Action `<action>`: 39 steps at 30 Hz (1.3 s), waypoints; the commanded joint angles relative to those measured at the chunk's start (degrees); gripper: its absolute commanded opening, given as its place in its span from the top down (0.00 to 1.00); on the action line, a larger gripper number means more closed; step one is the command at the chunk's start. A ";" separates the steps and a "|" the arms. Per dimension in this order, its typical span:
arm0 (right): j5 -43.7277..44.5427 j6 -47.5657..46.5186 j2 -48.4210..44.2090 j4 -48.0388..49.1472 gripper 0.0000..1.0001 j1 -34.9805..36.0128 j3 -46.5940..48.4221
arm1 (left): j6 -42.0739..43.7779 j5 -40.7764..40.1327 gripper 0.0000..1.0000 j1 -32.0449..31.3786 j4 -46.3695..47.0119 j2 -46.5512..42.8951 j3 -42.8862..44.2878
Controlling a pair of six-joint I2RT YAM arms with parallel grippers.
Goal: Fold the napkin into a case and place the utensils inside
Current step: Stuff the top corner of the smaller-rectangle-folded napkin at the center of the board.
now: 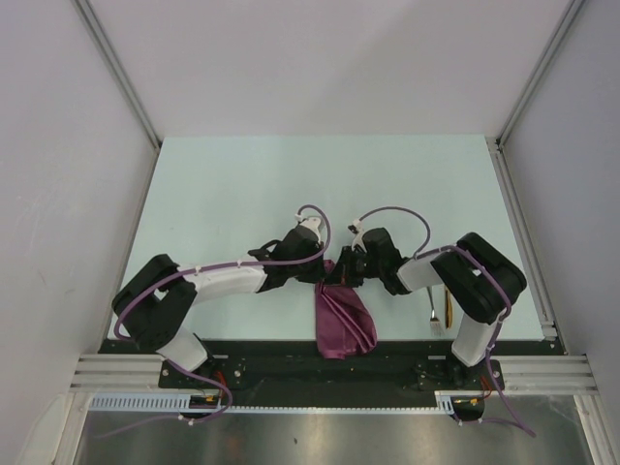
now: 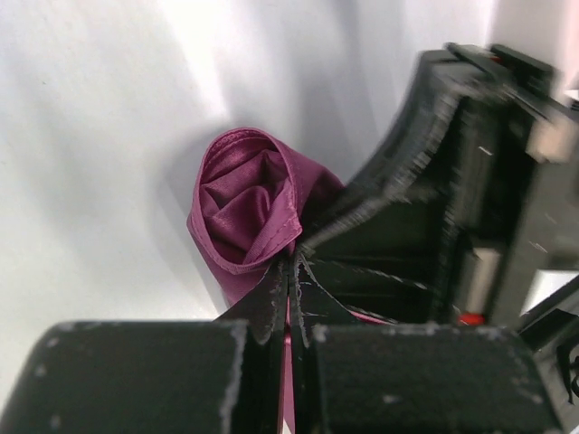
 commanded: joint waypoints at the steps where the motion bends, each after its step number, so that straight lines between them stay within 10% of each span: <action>1: 1.63 11.03 3.44 3.92 1.00 -0.54 3.01 | -0.66 2.84 1.00 -0.04 1.45 -0.88 -0.38; 17: 17.88 39.51 12.14 45.84 1.00 -1.07 -8.41 | -1.63 3.19 1.00 -0.04 3.12 0.61 -0.91; 35: 24.84 44.63 20.41 58.24 1.00 2.18 -8.59 | 1.00 1.17 1.00 0.13 2.07 5.01 -1.35; 39: 24.40 45.24 21.46 58.33 1.00 1.75 -8.59 | 2.41 -1.82 0.80 0.04 0.14 3.34 -0.12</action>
